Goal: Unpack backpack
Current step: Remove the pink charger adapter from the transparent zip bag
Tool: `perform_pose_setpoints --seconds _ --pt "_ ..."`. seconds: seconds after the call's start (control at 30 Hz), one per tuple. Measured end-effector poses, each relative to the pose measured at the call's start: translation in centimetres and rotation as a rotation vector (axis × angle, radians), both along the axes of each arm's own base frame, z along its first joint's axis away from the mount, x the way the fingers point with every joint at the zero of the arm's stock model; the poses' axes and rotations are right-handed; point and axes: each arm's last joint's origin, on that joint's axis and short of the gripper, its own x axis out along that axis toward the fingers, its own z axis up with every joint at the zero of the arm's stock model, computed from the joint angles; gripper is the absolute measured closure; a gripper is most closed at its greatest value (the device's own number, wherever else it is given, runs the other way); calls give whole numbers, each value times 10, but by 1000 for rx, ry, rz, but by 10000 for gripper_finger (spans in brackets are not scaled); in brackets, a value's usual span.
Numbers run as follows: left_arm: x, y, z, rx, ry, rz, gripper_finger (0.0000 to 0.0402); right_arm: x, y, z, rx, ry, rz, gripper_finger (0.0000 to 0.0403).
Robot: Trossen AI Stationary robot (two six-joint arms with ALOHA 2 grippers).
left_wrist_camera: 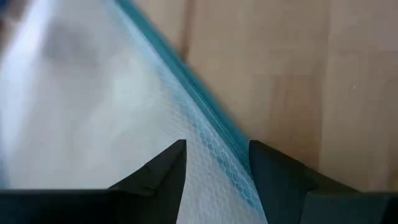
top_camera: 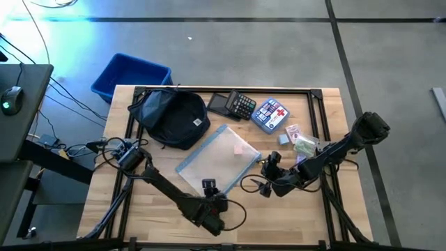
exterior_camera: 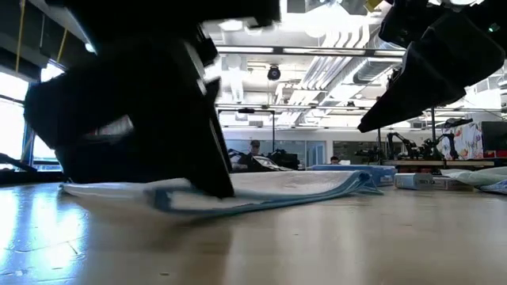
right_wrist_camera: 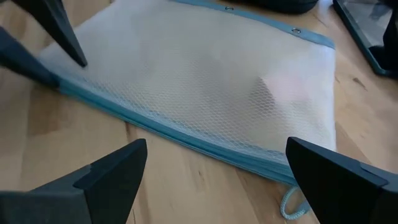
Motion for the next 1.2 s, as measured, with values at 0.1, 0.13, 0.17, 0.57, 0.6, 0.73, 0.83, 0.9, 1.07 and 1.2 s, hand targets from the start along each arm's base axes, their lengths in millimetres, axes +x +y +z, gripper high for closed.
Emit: perform_pose_setpoints --seconds 0.1,0.13,0.17,0.57,0.6,0.73,0.83,0.9,1.07,1.2 --pt "-6 1 -2 5 35 35 263 0 0 0 -2 0 1 34" --pt "-7 3 -4 2 46 52 265 0 0 0 -2 0 1 34" --pt "-7 4 -5 0 49 68 267 0 0 0 -2 1 1 34" --pt "-5 -8 5 -99 -6 106 271 0 0 0 5 0 -6 34" --pt "-6 -7 3 -96 12 94 271 0 0 0 5 0 -6 34" --pt "-8 -3 -1 -65 58 96 271 0 0 0 6 2 -6 34" --pt "-10 -1 -2 -42 87 99 270 0 0 0 7 1 -7 34" --pt "-10 0 -2 -38 81 105 271 0 0 0 7 2 -7 34" --pt "-13 3 -2 -11 92 133 271 0 0 0 3 2 -6 34" --pt "-15 7 -2 -2 100 172 271 0 0 0 3 2 -6 34"
